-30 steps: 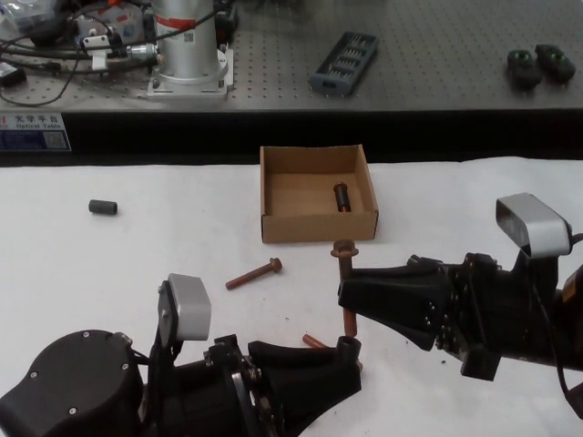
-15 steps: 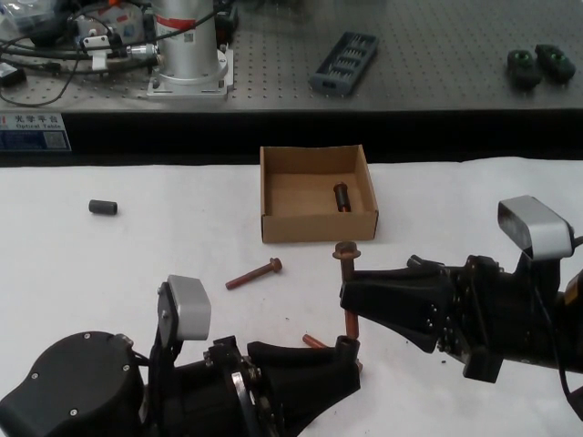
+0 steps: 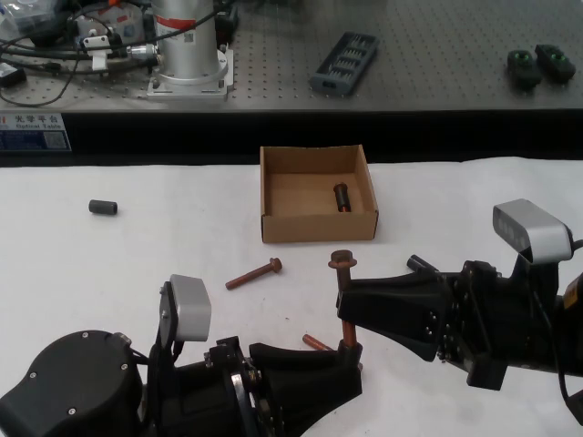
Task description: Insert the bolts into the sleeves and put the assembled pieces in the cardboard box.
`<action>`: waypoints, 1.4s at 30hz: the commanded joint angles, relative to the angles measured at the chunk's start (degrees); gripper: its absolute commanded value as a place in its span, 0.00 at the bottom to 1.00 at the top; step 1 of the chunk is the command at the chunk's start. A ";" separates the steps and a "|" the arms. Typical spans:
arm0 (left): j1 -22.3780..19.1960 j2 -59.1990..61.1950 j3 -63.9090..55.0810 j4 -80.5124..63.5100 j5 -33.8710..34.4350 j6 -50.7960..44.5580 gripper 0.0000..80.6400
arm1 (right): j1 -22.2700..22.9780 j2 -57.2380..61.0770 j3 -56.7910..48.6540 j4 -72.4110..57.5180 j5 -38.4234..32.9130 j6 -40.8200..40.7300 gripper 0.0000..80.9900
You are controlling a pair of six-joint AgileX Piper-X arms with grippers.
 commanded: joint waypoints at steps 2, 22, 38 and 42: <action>-0.17 -0.16 -0.15 -2.47 -1.63 -1.41 0.12 | 0.10 0.11 0.10 -2.62 1.39 3.52 0.04; -0.17 -0.16 -0.15 -2.53 -5.54 -2.60 0.12 | -0.81 0.11 0.10 -2.62 -0.56 3.52 0.04; -0.17 -0.16 -0.15 -5.19 -10.67 -4.44 0.12 | -1.93 0.11 0.10 -2.20 -1.25 3.69 0.04; -0.17 -0.16 -0.15 -5.19 -10.67 -4.42 0.12 | -1.93 0.11 0.10 -2.20 -1.25 4.55 0.04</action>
